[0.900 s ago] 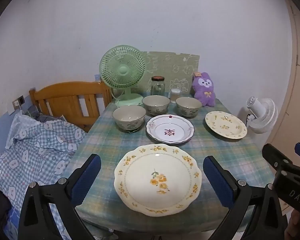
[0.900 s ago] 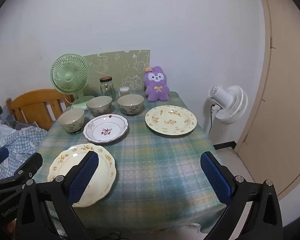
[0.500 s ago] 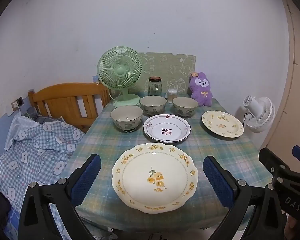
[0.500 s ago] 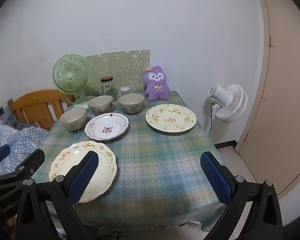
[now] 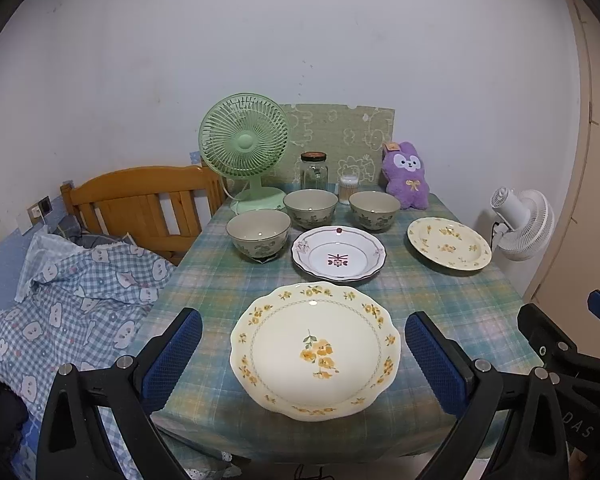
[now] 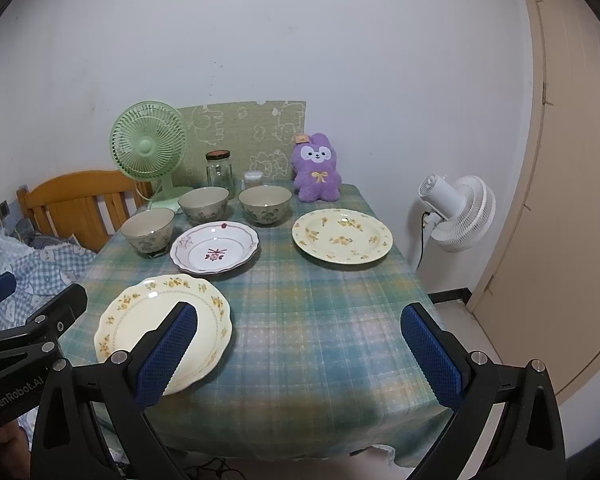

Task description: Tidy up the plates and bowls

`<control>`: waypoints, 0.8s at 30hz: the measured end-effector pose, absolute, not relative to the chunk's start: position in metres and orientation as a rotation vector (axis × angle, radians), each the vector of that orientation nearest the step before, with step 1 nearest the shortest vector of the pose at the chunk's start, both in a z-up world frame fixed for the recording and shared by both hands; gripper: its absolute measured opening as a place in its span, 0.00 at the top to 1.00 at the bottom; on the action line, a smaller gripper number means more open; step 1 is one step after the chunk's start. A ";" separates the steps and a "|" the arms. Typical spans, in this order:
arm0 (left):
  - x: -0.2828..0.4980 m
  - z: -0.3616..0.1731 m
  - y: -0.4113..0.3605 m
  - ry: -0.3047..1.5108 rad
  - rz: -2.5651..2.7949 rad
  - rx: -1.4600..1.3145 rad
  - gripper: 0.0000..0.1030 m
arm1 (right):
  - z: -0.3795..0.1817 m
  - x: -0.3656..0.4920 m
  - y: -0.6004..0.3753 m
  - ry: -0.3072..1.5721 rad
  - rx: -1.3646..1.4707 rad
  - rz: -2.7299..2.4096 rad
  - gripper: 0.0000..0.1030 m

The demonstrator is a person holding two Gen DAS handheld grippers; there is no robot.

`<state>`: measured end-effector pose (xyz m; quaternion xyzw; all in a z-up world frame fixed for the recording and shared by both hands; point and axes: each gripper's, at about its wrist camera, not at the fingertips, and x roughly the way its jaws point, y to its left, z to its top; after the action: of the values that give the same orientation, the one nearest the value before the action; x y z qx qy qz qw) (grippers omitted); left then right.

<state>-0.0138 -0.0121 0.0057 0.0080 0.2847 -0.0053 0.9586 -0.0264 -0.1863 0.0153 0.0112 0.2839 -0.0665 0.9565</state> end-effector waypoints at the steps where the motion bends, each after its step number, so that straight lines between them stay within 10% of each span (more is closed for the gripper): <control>1: -0.014 0.005 -0.012 0.577 -0.012 0.016 0.01 | 0.015 -0.026 -0.186 0.577 0.023 -0.135 0.00; 24: -0.016 0.002 -0.015 0.572 -0.005 0.034 0.04 | 0.015 -0.026 -0.188 0.594 0.032 -0.111 0.01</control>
<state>-0.0157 -0.0146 0.0022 0.0167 0.2822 -0.0026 0.9592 -0.0255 -0.1876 0.0147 0.0156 0.2927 -0.0547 0.9545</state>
